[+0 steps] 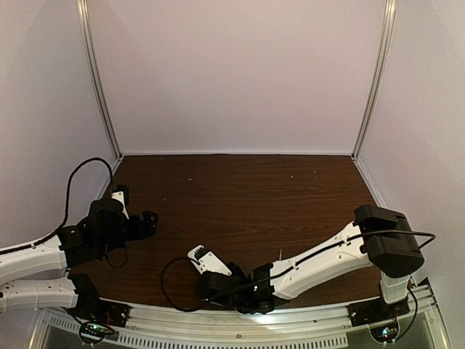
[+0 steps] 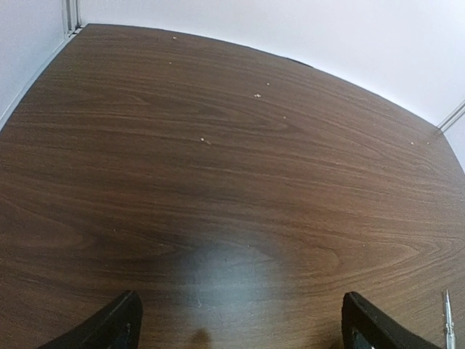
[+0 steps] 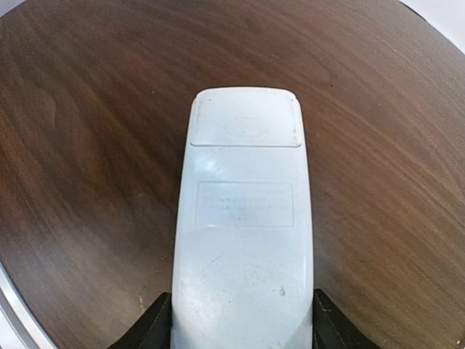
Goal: Unload the batteries from the remote control
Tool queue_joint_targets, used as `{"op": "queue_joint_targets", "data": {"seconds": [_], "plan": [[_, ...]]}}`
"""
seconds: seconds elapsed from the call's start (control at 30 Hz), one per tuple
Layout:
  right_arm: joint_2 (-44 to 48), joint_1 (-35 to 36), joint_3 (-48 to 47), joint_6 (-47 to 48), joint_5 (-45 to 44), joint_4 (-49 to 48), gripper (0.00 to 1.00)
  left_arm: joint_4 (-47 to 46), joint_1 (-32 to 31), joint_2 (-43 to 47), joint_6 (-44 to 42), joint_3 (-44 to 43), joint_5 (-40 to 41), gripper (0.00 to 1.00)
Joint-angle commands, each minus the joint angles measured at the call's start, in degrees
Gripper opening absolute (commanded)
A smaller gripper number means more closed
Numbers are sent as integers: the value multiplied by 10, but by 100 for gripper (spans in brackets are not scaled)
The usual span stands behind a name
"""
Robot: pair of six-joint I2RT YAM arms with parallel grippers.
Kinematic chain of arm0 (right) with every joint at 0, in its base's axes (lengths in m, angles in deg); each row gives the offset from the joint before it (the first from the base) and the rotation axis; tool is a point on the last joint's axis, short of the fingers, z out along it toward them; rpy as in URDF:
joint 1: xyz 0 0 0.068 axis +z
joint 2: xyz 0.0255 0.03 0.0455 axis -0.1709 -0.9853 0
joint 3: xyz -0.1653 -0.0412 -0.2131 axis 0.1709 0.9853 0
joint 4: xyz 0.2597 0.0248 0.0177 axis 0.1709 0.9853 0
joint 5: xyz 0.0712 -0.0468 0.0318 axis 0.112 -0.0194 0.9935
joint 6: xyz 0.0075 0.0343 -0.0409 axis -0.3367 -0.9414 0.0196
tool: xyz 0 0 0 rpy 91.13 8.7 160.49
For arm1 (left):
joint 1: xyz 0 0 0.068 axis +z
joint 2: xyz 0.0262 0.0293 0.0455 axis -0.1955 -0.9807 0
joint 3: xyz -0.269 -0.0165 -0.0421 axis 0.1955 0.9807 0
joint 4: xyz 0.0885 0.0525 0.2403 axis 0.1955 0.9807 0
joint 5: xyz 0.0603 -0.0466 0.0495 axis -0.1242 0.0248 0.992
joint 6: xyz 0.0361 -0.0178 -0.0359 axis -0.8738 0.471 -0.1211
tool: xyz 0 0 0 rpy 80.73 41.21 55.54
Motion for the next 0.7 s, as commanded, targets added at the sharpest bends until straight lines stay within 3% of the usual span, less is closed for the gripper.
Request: {"op": "queue_joint_targets", "data": {"seconds": [0.0, 0.23, 0.43, 0.67], "plan": [[69, -19, 54, 61, -16, -93, 42, -53, -1, -22, -22, -1, -33, 97], [151, -49, 154, 151, -12, -157, 43, -168, -2, -78, -58, -3, -121, 97], [226, -85, 244, 246, 2, -216, 44, -192, -2, -164, -91, -57, -207, 97], [282, -111, 306, 340, 18, -263, 45, -258, -2, -197, -82, -70, -298, 97]]}}
